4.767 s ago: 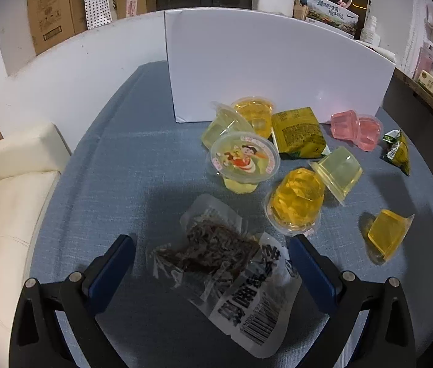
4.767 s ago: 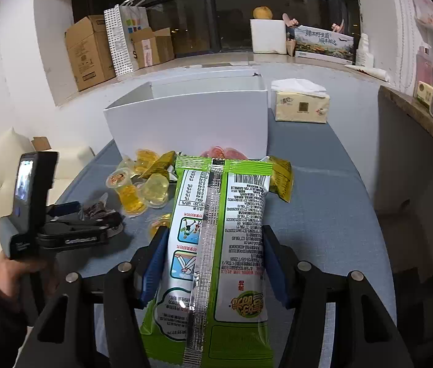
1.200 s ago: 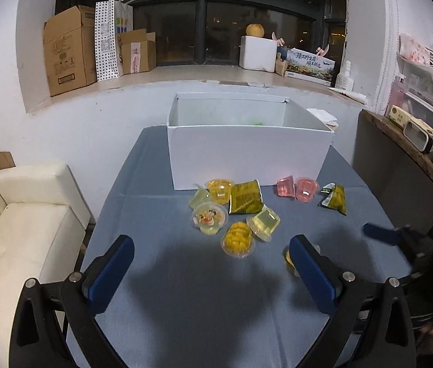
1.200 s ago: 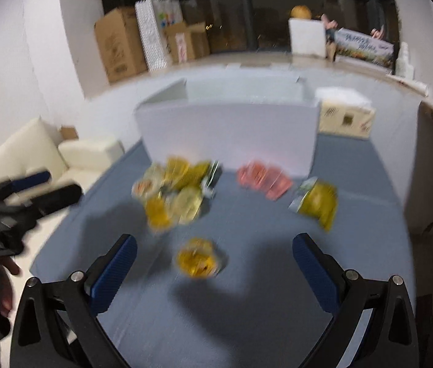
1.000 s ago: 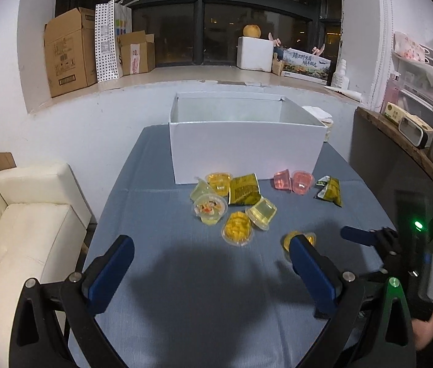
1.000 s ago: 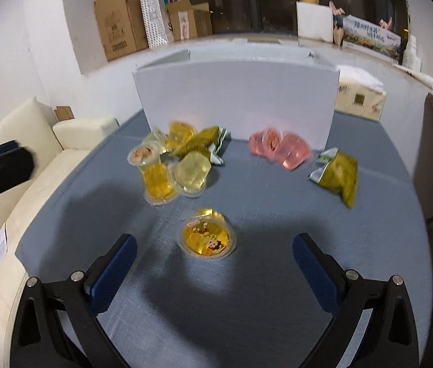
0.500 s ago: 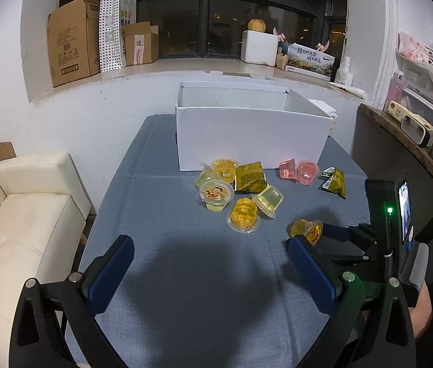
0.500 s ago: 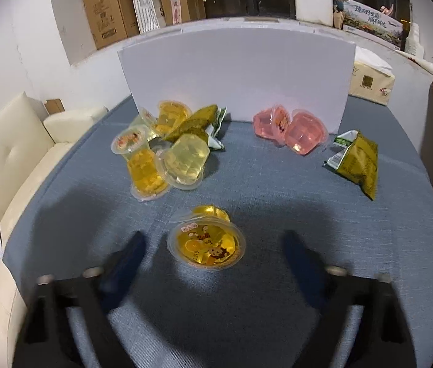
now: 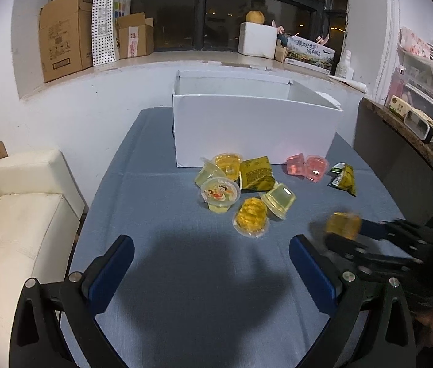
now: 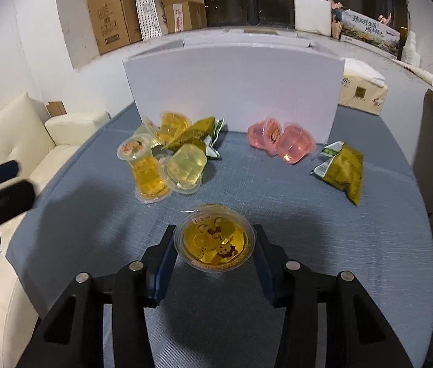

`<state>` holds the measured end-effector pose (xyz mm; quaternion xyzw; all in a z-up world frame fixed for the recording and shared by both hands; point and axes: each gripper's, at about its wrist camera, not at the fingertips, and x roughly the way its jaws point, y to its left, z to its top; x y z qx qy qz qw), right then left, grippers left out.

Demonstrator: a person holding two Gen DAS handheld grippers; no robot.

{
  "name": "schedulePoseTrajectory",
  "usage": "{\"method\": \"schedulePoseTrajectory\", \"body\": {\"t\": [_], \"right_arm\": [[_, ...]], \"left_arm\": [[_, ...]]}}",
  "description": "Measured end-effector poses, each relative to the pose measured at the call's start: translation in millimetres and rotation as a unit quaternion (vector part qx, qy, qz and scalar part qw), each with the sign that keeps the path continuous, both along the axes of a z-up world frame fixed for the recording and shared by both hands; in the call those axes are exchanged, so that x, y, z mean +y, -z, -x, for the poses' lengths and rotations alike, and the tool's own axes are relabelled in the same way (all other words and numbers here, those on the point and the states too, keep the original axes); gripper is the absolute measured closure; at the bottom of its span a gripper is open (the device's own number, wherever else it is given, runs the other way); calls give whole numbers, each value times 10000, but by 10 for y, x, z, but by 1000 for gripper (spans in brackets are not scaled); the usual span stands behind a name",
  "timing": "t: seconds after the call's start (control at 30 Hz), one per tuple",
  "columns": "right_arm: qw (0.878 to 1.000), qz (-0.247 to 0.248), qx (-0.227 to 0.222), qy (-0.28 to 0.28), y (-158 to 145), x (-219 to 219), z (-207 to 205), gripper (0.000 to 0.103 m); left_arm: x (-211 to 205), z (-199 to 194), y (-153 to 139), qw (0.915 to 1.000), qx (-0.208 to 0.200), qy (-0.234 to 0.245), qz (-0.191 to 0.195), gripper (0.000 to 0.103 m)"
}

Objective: Organize snacks
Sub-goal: 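Reach the right gripper to an orange jelly cup and grasp it, then grasp a cartoon-lid jelly cup with the left gripper while the right holds its cup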

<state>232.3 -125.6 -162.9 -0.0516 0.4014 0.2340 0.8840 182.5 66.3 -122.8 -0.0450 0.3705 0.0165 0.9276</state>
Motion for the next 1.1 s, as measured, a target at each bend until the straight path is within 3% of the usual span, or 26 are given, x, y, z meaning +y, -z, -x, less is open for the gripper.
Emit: {"method": "schedulePoseTrajectory", "body": {"t": [0.17, 0.43, 0.7, 0.77, 0.8, 0.83, 0.9, 1.1], "right_arm": [[9998, -123, -162, 66, -163, -119, 158, 52], [9996, -110, -90, 242, -138, -259, 240, 52], [9993, -109, -60, 354, -129, -359, 249, 52], [9993, -125, -49, 359, -128, -362, 249, 52], [9993, -122, -53, 357, -127, -359, 250, 52], [9993, -125, -44, 354, -123, -356, 249, 52], [9992, -149, -29, 370, -114, -357, 245, 52], [9991, -203, -42, 363, -119, -357, 256, 52]], "left_arm": [[20, -371, 165, 9998, 127, 30, 135, 0], [-11, -856, 343, 9994, 292, -46, 162, 0], [-17, -1081, 508, 9982, 426, -228, 359, 0], [3, -1092, 547, 9976, 491, -289, 399, 5], [18, -1089, 551, 9973, 478, -303, 460, 17], [26, -1091, 554, 9972, 493, -282, 494, 35], [15, -1095, 552, 9973, 573, -255, 381, 53], [-18, -965, 450, 9983, 397, -200, 375, 53]]}}
